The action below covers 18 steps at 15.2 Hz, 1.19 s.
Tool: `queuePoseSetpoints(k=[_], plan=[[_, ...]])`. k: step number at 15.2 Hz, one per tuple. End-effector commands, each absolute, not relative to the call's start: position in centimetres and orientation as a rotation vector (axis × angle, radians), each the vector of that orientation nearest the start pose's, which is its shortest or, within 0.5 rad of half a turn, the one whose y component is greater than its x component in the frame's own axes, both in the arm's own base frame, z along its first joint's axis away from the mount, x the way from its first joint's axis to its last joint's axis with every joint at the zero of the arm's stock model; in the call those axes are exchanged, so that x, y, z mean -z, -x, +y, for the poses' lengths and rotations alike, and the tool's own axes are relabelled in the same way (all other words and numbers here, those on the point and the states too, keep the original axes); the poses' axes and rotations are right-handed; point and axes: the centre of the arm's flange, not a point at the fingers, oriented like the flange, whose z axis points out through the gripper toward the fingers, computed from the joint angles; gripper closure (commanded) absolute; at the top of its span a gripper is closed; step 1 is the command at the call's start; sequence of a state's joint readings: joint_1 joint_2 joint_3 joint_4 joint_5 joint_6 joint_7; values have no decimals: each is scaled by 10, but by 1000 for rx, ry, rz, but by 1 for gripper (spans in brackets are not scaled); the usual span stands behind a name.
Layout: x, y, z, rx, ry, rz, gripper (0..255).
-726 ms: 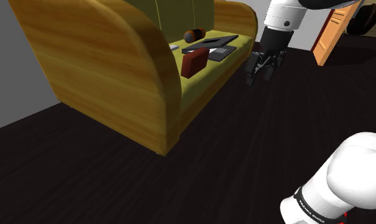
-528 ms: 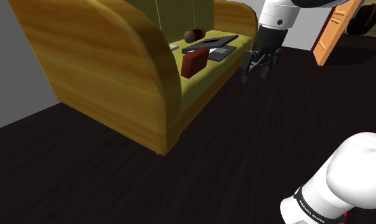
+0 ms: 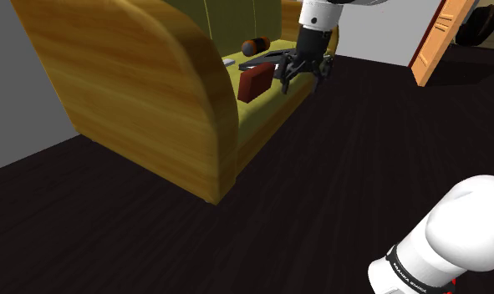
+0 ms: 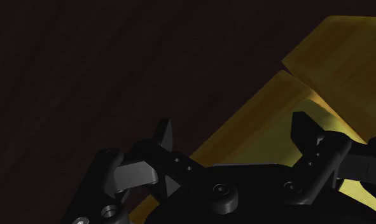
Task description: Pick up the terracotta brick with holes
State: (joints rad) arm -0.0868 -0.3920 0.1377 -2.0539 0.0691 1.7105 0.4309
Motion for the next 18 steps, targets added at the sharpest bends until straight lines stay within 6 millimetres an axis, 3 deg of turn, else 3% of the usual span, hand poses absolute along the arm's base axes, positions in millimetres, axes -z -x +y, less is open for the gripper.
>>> queuePoseSetpoints(k=[1,9,18], plan=[[-601,-463,36,66,3025,713,0],[-605,-564,18,78,2893,1076,0],[-610,-668,-32,90,2694,1459,0]])
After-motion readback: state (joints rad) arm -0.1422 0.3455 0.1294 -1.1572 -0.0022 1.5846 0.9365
